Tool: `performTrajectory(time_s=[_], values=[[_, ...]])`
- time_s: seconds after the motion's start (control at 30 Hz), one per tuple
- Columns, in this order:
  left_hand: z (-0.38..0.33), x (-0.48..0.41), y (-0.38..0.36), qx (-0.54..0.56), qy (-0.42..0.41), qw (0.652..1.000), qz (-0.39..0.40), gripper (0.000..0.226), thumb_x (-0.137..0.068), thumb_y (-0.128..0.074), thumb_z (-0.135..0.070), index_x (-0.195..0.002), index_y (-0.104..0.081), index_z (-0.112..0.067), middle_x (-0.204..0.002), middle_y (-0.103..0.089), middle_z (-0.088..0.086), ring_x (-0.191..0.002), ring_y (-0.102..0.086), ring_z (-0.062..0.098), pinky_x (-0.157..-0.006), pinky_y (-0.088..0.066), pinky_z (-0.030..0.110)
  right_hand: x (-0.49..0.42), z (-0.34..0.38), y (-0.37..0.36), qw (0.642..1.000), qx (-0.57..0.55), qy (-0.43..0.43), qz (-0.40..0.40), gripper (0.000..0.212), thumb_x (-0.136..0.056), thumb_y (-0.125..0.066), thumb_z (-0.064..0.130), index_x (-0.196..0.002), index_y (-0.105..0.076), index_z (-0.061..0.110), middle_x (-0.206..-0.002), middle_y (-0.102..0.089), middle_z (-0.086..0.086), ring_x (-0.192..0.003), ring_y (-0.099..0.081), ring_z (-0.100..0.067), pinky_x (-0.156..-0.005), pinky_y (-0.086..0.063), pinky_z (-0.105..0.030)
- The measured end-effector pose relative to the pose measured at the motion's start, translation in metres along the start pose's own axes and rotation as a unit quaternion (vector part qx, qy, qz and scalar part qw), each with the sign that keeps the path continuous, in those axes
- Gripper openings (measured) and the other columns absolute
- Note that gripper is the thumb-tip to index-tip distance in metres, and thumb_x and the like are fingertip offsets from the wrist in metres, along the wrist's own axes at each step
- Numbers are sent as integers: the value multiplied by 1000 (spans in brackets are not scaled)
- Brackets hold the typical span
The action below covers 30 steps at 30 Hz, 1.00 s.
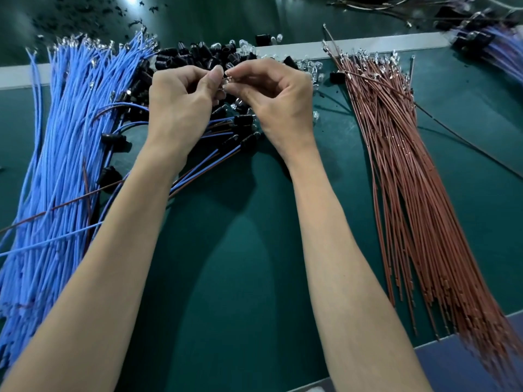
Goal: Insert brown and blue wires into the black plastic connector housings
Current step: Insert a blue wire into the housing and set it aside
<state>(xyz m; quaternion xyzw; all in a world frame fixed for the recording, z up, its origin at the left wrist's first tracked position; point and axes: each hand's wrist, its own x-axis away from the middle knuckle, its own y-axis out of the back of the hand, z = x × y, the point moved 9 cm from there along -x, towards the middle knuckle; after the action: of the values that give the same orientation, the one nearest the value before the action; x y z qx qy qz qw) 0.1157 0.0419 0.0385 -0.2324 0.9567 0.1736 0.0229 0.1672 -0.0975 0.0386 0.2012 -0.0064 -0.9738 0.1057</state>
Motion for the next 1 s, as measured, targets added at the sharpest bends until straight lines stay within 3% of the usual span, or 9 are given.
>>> performTrajectory(time_s=[0.2, 0.53, 0.7, 0.83, 1.0], values=[[-1, 1, 4, 42, 16, 999, -3, 19, -92, -63, -25, -76, -69, -18, -67, -65, -4, -57, -55, -1, -62, -45, 14, 0, 0, -2, 1000, 9, 6, 4, 18, -70, -74, -11, -81, -72, 3, -75, -72, -7, -73, -72, -18, -78, -59, -38], [3, -1, 6, 17, 29, 999, 16, 20, -88, -67, -23, -68, -68, -22, -49, -62, -17, -51, -55, -3, -58, -44, 11, 1, -3, -4, 999, 32, 6, 14, 16, -70, -75, -8, -80, -74, 3, -74, -72, -1, -71, -72, -13, -76, -59, -35], [5, -1, 8, 5, 35, 999, 38, 18, -87, -68, -24, -69, -68, -23, -48, -61, -16, -49, -54, -3, -56, -43, 11, 2, -2, -5, 998, 55, 10, 27, 14, -68, -79, -3, -79, -75, 5, -74, -72, 1, -70, -71, -10, -74, -59, -31], [9, -2, 9, -7, 38, 997, 71, 17, -85, -70, -26, -69, -69, -23, -50, -63, -15, -51, -53, -2, -59, -45, 13, 4, -3, -8, 997, 61, 5, 42, 14, -68, -80, -2, -77, -74, 6, -74, -72, -1, -70, -71, -13, -74, -59, -36], [18, -3, 10, -46, 59, 993, 93, 19, -82, -73, -32, -65, -69, -25, -49, -61, -16, -46, -48, -3, -53, -40, 13, 7, -8, -16, 997, 33, -12, 74, 24, -67, -77, -10, -78, -67, 9, -72, -69, 1, -68, -69, -7, -70, -55, -21]])
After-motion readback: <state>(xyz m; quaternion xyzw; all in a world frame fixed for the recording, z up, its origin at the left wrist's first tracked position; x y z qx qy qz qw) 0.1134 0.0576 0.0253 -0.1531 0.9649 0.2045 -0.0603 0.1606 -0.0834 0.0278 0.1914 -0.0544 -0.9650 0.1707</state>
